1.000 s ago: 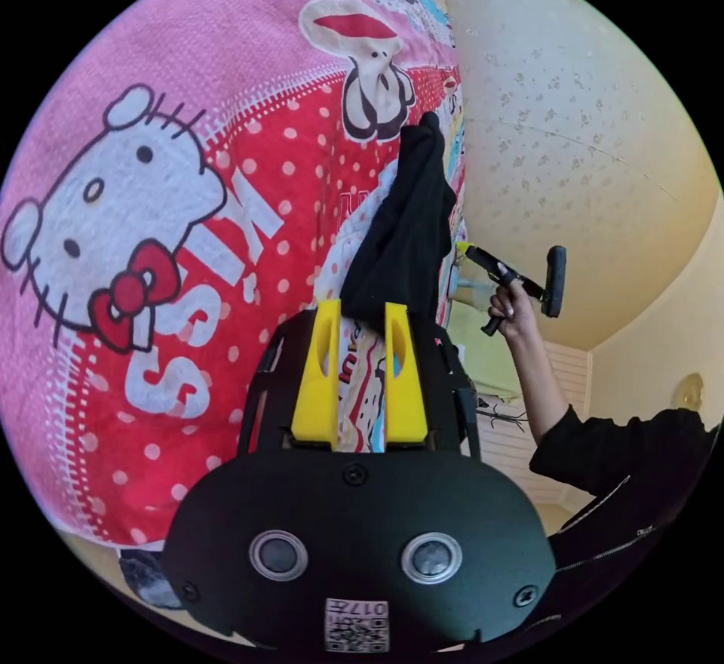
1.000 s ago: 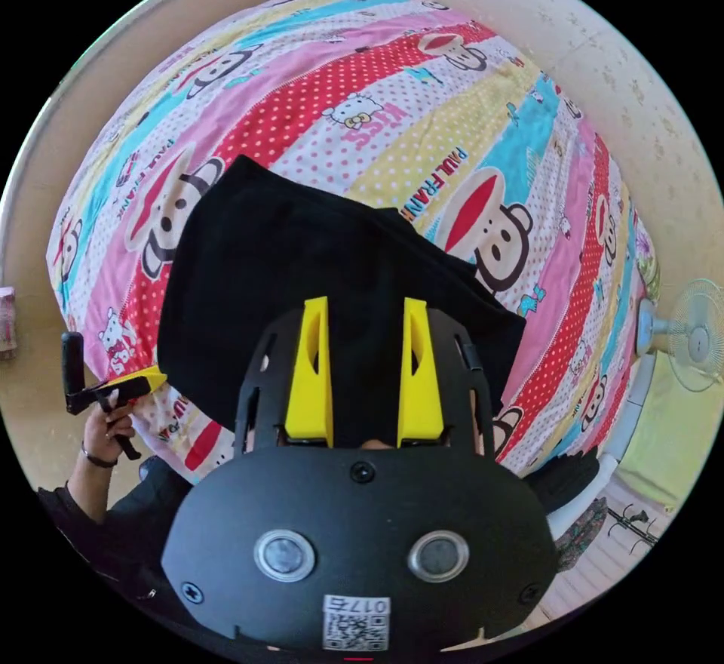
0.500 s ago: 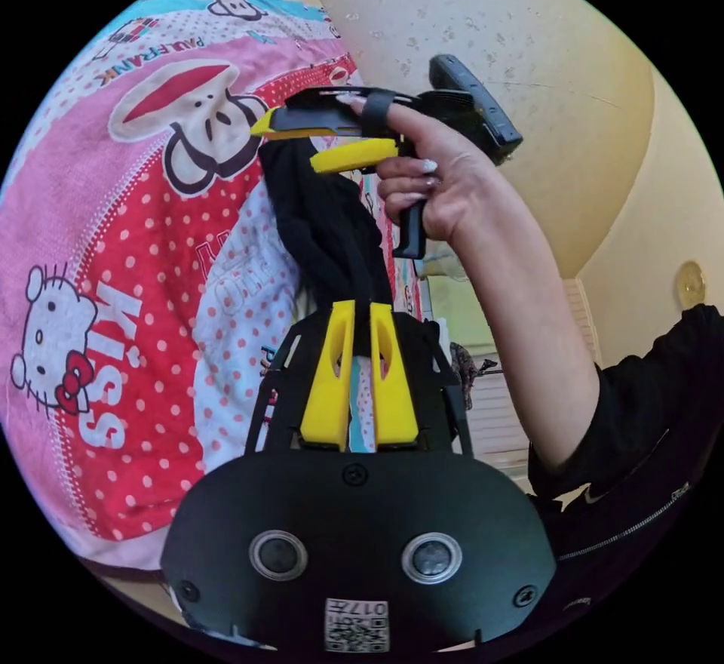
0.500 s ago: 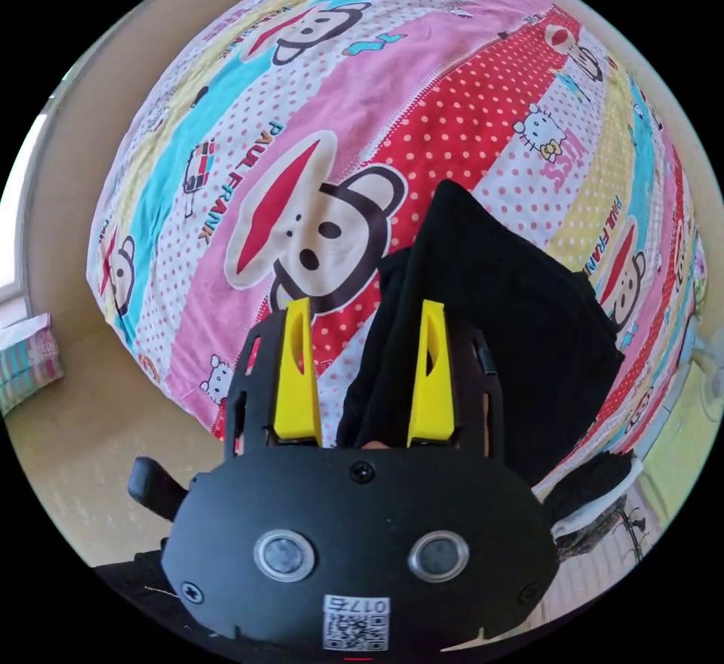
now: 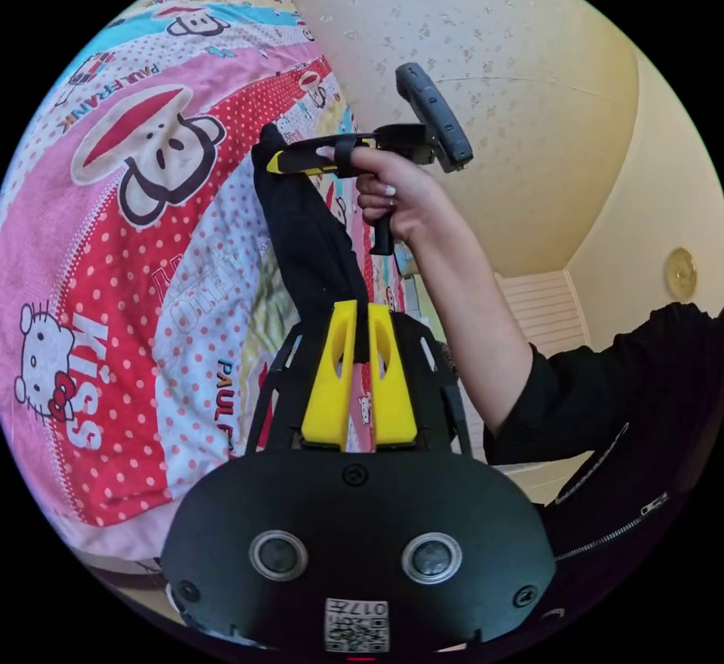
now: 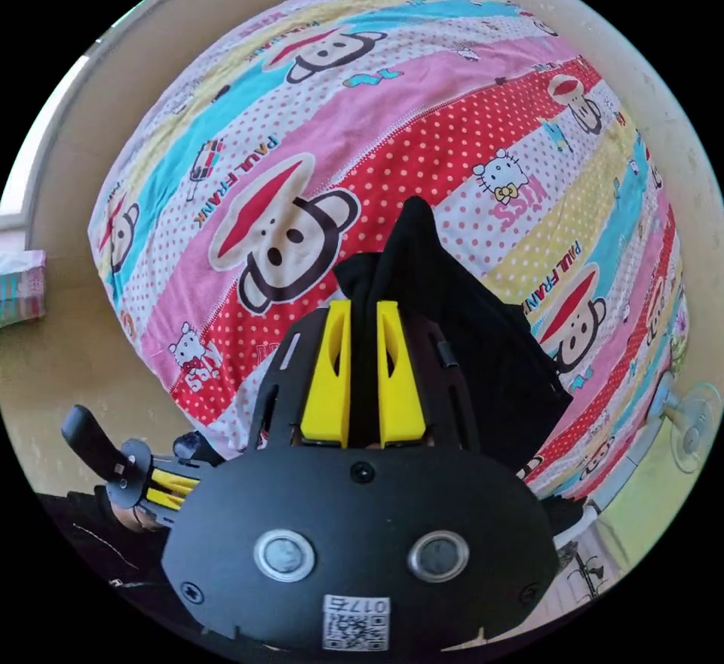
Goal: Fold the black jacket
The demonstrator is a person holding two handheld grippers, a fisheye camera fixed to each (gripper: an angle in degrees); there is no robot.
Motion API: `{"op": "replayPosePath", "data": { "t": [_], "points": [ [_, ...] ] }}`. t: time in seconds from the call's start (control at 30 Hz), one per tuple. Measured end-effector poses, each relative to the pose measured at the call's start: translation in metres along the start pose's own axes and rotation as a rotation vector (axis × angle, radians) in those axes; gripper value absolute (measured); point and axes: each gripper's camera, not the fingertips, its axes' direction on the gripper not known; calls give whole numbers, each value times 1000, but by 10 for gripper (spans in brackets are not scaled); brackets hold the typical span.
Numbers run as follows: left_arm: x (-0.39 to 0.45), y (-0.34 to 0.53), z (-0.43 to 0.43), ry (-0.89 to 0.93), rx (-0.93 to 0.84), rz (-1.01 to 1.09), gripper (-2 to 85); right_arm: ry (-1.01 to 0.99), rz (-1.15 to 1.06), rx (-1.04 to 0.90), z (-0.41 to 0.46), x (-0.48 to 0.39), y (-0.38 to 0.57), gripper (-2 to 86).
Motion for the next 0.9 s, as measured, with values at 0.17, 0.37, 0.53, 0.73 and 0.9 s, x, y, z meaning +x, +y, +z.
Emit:
{"op": "replayPosePath", "data": {
  "t": [0.17,0.37,0.53,0.73,0.9],
  "points": [
    [73,-16,32,5,-38,127,38,-483,102,311,-69,146,115,64],
    [137,-29,137,121,-159,196,38,-779,197,580,-83,298,268,60],
    [166,-21,231,52,-248,235,36,-798,307,662,-41,380,364,58],
    [148,0,330,-127,-356,147,18,-863,373,674,54,438,428,73],
    [157,19,339,22,-424,77,19,-886,500,772,46,465,475,91]
  ]
}}
